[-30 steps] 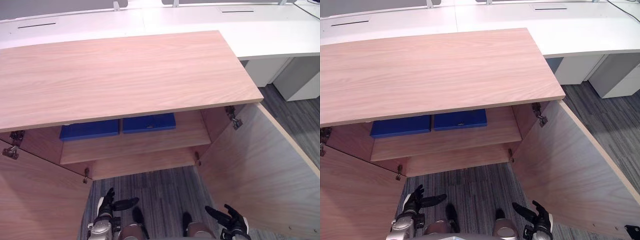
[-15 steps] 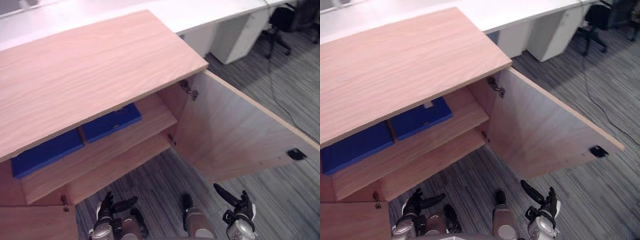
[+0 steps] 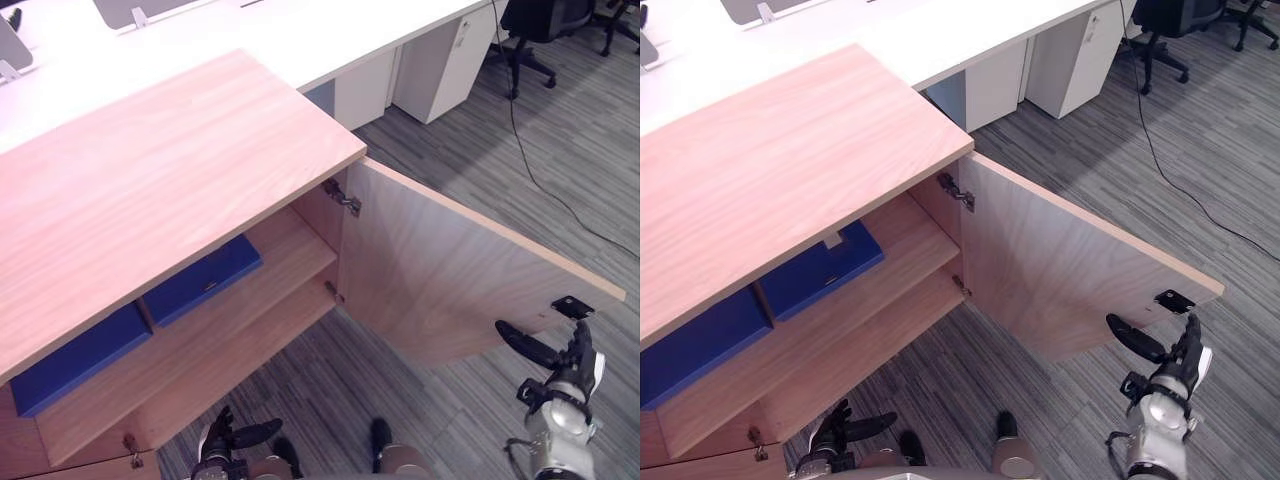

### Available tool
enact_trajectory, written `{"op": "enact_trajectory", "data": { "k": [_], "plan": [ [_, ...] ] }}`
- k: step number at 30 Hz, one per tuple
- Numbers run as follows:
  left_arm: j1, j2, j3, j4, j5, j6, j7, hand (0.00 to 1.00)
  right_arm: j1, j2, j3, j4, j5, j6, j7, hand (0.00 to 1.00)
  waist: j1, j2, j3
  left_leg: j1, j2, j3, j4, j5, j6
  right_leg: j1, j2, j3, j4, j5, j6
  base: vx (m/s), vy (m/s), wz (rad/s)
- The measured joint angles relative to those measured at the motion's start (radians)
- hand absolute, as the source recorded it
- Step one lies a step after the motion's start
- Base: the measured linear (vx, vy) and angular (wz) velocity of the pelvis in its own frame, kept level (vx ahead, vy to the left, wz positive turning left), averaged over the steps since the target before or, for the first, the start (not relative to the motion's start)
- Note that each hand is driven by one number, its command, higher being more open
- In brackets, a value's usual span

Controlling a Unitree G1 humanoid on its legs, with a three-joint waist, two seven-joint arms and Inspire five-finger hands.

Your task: Walk over to the cabinet, pick up the folder, carry it to the office cabinet, place the folder inside the office cabinet, then close the office cabinet door

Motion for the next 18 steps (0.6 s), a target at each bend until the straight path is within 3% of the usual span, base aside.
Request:
{"op": "enact_trajectory", "data": {
  "k": [5, 10, 18],
  "plan": [
    [0.002, 0.011, -0.021, 0.028, 0.025, -0.01, -0.005, 1.0, -0.037, -0.059, 0.059, 0.06, -0.001, 0.001, 0.048, 1.0, -0.002, 0.024, -0.003, 0.0, -0.023, -0.033, -0.016, 0.016, 0.012, 0.026, -0.017, -0.02, -0.042, 0.029, 0.006, -0.05, 0.044, 0.14],
    [0.021, 0.007, -0.038, 0.034, 0.037, -0.008, -0.011, 1.0, -0.015, -0.051, 0.099, 0.005, -0.001, 0.005, 0.04, 1.0, -0.01, 0.026, -0.003, 0.005, -0.035, -0.055, -0.068, 0.065, 0.016, 0.02, -0.019, -0.03, -0.058, 0.054, 0.004, -0.12, 0.001, 0.07],
    [0.038, 0.007, -0.018, 0.069, 0.095, -0.001, -0.01, 1.0, 0.306, 0.177, 0.205, -0.487, -0.002, -0.003, 0.093, 1.0, -0.047, 0.018, -0.001, 0.041, -0.028, -0.039, -0.119, 0.09, 0.003, 0.007, 0.008, 0.028, -0.088, 0.077, 0.0, -0.1, -0.025, -0.21]
  ]
}}
